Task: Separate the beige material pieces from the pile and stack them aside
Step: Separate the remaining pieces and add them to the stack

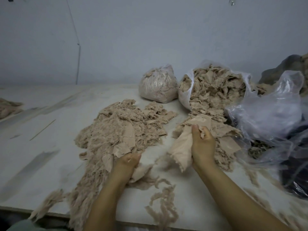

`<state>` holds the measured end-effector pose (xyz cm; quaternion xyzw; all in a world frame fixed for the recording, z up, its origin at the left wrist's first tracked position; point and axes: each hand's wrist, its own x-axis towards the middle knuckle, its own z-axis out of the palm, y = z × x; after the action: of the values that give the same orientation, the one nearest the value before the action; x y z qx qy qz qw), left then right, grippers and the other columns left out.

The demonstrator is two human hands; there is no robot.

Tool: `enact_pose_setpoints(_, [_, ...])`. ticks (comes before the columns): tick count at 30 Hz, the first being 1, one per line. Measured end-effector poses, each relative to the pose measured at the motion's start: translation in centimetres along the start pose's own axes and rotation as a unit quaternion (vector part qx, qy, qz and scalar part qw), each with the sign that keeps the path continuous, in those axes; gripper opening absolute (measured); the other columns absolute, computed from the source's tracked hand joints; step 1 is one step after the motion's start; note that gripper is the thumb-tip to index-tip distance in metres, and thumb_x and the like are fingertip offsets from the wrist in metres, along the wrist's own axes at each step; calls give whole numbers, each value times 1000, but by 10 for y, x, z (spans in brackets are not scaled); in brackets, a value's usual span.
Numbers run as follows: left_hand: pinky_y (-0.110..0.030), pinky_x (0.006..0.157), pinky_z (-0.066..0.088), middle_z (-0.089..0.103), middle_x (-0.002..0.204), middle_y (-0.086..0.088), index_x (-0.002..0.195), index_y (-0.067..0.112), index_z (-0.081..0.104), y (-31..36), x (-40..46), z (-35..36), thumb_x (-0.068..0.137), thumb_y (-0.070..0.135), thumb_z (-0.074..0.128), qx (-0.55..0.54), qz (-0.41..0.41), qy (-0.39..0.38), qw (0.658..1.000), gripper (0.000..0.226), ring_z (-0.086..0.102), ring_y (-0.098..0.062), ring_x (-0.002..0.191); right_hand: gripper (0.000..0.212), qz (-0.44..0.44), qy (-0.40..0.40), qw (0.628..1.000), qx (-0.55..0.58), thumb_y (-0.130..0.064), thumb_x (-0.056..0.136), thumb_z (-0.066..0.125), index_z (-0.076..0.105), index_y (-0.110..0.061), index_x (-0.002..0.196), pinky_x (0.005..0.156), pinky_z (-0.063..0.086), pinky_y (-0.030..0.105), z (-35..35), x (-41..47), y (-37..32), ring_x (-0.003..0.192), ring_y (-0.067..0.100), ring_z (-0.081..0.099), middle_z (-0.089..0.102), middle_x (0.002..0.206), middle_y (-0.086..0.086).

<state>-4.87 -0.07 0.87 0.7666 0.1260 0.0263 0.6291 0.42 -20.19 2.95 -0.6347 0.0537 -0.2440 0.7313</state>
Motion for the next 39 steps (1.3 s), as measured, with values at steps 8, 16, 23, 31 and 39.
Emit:
enact_pose_setpoints(8, [-26, 46, 52, 69, 72, -14, 88, 3, 69, 31, -11, 51, 73, 40, 67, -281, -97, -215, 930, 40, 66, -20, 56, 22, -39, -33, 998, -25, -36, 99, 44, 49, -17, 91, 73, 41, 29, 25, -14, 0, 74, 8, 49, 53, 78, -11])
enact_pose_setpoints(16, [-20, 42, 40, 45, 48, 2, 90, 7, 59, 9, 12, 41, 94, 30, 51, -322, -58, -5, 945, 25, 45, -10, 41, 26, -24, 1, 999, -31, -34, 100, 44, 53, -12, 89, 70, 40, 31, 9, 2, 5, 72, 13, 51, 54, 75, -5])
enact_pose_setpoints(23, [-29, 55, 55, 71, 76, -11, 87, 6, 66, 34, 13, 63, 85, 22, 61, -386, -108, -83, 913, 17, 67, -22, 62, 21, -9, -86, 996, -2, -36, 98, 47, 53, -17, 90, 77, 42, 29, 17, 8, 3, 81, 11, 51, 55, 84, -5])
enact_pose_setpoints(31, [-26, 53, 38, 40, 44, 4, 73, 10, 53, 24, 20, 42, 97, 34, 43, -422, -114, -100, 894, 36, 42, -10, 39, 53, -131, -56, 892, -429, -53, 92, 49, 47, -17, 130, 100, 36, 39, -13, 69, -48, 124, 29, 42, 49, 133, 9])
enact_pose_setpoints(39, [-25, 62, 52, 54, 66, -5, 73, 9, 57, 22, 12, 50, 77, 18, 61, -460, -11, -138, 877, 11, 57, -14, 62, 41, 200, -279, 937, -65, -48, 89, 57, 62, -7, 91, 65, 46, 20, 11, -54, 9, 74, 11, 60, 64, 82, 1])
